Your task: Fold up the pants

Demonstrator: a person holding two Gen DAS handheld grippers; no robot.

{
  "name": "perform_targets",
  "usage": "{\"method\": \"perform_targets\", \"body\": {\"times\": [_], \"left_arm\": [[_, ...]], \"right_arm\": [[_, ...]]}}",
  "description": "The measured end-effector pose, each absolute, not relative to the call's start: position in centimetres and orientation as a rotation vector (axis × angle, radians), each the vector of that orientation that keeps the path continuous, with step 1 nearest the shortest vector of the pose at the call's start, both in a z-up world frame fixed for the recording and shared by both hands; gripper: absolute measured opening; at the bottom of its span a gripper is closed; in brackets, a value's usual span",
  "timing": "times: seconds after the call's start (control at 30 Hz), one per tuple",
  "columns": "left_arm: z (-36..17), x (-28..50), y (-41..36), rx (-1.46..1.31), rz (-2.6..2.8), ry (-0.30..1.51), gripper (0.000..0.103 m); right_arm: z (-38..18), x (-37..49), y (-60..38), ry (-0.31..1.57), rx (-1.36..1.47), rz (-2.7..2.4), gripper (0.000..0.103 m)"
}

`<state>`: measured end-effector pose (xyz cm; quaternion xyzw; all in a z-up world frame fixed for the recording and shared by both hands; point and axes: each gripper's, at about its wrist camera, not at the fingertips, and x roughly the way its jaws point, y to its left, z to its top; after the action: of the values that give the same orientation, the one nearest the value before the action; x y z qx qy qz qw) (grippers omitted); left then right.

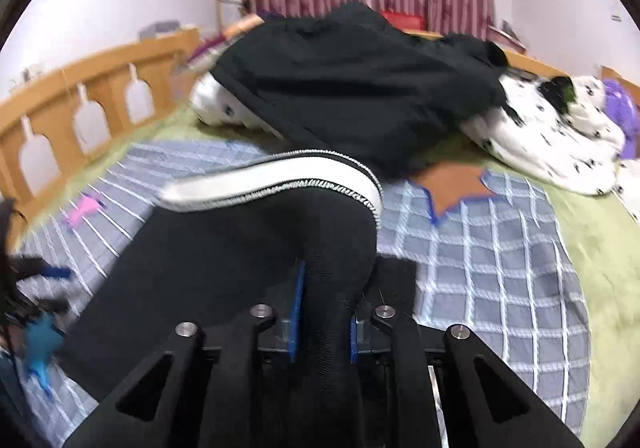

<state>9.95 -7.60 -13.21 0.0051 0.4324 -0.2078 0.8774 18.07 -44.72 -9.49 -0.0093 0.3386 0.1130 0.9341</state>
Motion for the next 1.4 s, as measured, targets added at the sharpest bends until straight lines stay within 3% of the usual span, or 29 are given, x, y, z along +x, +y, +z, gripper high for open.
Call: {"method": "perform_targets", "body": {"times": [0.07, 0.13, 0.3, 0.37, 0.47, 0.6, 0.73, 0.8, 0.87, 1.03, 1.27, 1.4], "left_arm": [[-13.5, 10.3, -8.0, 0.019, -0.435, 0.909, 0.078], [-13.5, 10.7, -8.3, 0.009, -0.431, 0.904, 0.078], [-12.9, 12.0, -9.9, -0.023, -0.456, 0.898, 0.078], [-13.0, 12.5, -10.9, -0.016, -0.447, 0.906, 0.078], [-13.4, 12.8, -12.1, -0.011, -0.455, 0.919, 0.078], [-14.5, 13.3, -12.6, -0.012, -0.441, 0.965, 0.079], [-13.9, 14.0, -11.3, -0.096, -0.457, 0.987, 0.078], [-13.5, 14.6, -10.6, -0.135, -0.447, 0.977, 0.078], [-13.8, 15.6, -10.2, -0.177, -0.458, 0.994, 0.076], [-16.3, 18.4, -10.0, -0.313, -0.520, 1.059, 0.077], [-18.2, 20.8, -11.0, -0.421, -0.574, 1.067, 0.058], [-17.3, 21.0, -11.7, -0.403, -0.545, 1.086, 0.034]], "right_arm": [[-12.8, 19.5, -45.3, 0.848, -0.065, 0.151, 0.045], [-12.6, 19.2, -46.5, 0.836, -0.019, 0.154, 0.046], [-8.1, 18.2, -48.0, 0.659, 0.065, 0.098, 0.044], [-7.4, 19.5, -47.8, 0.643, 0.088, 0.108, 0.036], [-8.2, 22.2, -45.8, 0.687, 0.040, 0.144, 0.026], [-12.7, 26.7, -43.0, 0.860, -0.129, 0.051, 0.027], [-11.5, 26.8, -43.3, 0.877, -0.153, 0.062, 0.028], [-10.6, 25.4, -44.5, 0.881, -0.101, 0.062, 0.033], [-10.0, 23.6, -45.9, 0.883, -0.034, 0.075, 0.062], [-12.8, 20.7, -48.0, 0.956, 0.095, 0.106, 0.064], [-16.5, 21.5, -50.2, 0.967, 0.309, 0.231, 0.065], [-16.6, 21.7, -50.0, 1.002, 0.350, 0.235, 0.065]]}}
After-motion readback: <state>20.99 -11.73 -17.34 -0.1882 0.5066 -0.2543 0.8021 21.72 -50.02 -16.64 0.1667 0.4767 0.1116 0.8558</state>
